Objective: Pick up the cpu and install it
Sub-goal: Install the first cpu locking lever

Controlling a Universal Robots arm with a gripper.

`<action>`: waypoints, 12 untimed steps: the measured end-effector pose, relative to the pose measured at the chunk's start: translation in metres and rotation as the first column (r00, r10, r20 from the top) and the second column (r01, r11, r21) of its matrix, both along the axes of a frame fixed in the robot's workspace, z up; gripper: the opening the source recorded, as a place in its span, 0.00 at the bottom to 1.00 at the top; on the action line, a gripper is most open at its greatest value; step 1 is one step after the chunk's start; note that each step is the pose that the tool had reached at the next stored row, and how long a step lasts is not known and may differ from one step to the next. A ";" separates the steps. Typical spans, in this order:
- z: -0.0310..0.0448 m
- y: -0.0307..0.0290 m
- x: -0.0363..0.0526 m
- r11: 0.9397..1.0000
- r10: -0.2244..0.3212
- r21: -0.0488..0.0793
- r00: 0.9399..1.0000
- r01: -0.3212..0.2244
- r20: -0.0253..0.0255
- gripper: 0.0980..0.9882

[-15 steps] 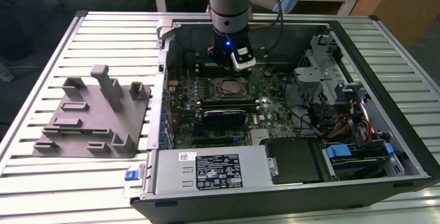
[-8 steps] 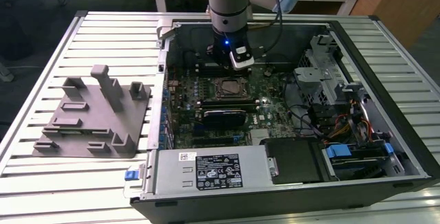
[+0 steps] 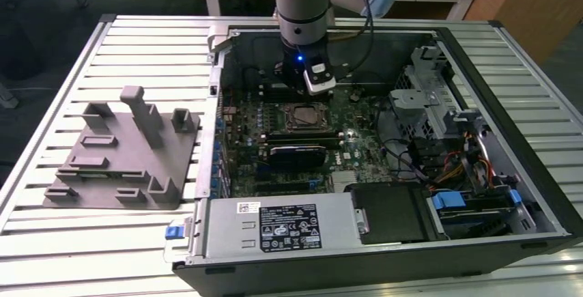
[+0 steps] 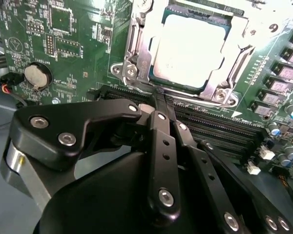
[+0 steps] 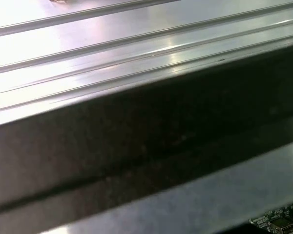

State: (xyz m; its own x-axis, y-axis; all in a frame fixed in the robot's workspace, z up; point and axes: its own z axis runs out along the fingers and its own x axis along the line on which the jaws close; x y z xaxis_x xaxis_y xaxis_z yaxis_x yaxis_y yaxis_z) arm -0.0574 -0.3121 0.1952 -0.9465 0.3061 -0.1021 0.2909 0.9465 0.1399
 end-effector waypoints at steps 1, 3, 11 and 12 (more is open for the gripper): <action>-0.0007 0.0002 0.0001 1.000 -0.001 0.001 1.000 0.001 0.001 0.01; -0.0010 0.0001 0.0000 1.000 -0.002 0.000 1.000 0.002 0.000 0.01; -0.0008 0.0002 0.0007 1.000 -0.002 0.023 1.000 0.002 0.001 0.01; 0.0000 0.0003 0.0008 1.000 -0.002 0.024 1.000 0.002 0.001 0.01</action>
State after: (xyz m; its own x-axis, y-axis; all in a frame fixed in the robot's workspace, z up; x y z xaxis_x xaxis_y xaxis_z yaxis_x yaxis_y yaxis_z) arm -0.0566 -0.3118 0.1952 -0.9460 0.3099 -0.0955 0.2923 0.9424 0.1626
